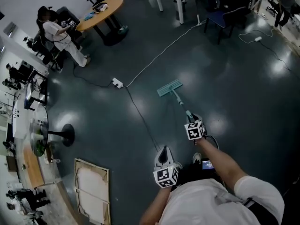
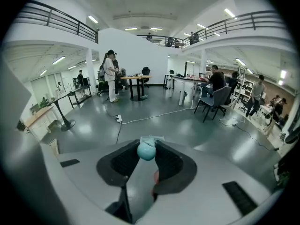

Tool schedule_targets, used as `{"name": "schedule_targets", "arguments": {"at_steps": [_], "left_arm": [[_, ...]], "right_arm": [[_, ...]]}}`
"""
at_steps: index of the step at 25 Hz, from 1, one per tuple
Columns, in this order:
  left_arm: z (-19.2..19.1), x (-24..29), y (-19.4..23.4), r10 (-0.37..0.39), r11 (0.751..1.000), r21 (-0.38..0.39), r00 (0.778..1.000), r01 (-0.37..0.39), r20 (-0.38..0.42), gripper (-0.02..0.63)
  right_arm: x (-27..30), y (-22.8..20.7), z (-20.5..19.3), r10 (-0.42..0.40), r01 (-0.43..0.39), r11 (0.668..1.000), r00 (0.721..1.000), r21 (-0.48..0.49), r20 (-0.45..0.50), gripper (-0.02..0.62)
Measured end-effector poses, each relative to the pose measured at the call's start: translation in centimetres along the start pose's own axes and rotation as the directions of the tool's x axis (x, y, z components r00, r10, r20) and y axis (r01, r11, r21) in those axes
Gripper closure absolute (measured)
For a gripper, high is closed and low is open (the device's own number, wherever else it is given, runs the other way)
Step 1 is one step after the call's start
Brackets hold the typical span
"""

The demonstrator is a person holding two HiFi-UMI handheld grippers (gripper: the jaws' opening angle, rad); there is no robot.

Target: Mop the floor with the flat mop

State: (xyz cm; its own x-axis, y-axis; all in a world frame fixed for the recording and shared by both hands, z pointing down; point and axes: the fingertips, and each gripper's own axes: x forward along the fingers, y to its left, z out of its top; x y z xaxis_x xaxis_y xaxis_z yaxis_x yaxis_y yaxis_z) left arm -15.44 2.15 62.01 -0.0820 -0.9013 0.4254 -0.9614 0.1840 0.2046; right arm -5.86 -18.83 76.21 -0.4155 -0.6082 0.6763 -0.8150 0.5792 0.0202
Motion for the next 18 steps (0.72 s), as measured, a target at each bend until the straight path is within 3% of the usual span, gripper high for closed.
{"name": "schedule_targets", "arguments": {"at_steps": [10,18], "left_arm": [[2.9,-0.4,-4.3,-0.116,0.993,0.020,0.991,0.115,0.071,0.600],[3.1,-0.6,-4.6,-0.140,0.990,0.020,0.988,0.139,0.070,0.600]], "right_arm": [[-21.6,0.3,-5.1,0.087,-0.087,0.996,0.996,-0.001,-0.033,0.485],[-22.8,0.8,-6.1,0.082,-0.083,0.996,0.996,-0.034,-0.033,0.485]]}}
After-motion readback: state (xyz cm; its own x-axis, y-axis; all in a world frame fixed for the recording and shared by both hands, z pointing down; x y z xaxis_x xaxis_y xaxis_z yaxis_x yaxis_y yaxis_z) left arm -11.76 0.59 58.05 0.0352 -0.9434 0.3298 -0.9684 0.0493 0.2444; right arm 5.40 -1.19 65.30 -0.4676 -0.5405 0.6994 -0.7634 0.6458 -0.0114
